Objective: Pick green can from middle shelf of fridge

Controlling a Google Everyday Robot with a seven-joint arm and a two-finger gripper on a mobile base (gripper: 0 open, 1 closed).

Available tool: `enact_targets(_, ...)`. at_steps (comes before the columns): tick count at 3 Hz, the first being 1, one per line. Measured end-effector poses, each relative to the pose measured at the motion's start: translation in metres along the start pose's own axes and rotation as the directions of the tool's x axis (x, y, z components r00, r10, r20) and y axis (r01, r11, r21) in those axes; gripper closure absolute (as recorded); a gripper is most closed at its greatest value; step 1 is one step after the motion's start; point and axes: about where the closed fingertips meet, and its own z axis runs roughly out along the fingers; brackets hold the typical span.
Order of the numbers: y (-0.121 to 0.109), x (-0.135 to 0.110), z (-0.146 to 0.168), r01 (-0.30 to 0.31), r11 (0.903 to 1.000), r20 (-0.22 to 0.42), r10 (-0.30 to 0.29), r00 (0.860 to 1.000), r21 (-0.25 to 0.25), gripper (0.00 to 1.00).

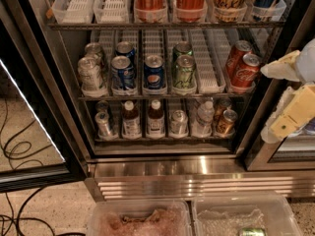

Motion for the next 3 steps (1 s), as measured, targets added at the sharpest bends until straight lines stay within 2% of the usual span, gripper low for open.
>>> enact_targets(1,0.005,-0.005,0.009,-0.128,0.9918,0.109,0.126,0.986,0.010,0.00)
enact_targets(2,-0.010,-0.018,0.017,-0.307,0.9501,0.225,0.288,0.931,0.054,0.00)
enact_targets(3,-0.018,-0.022,0.016,-0.340,0.9374,0.251,0.312,0.916,0.076,0.00)
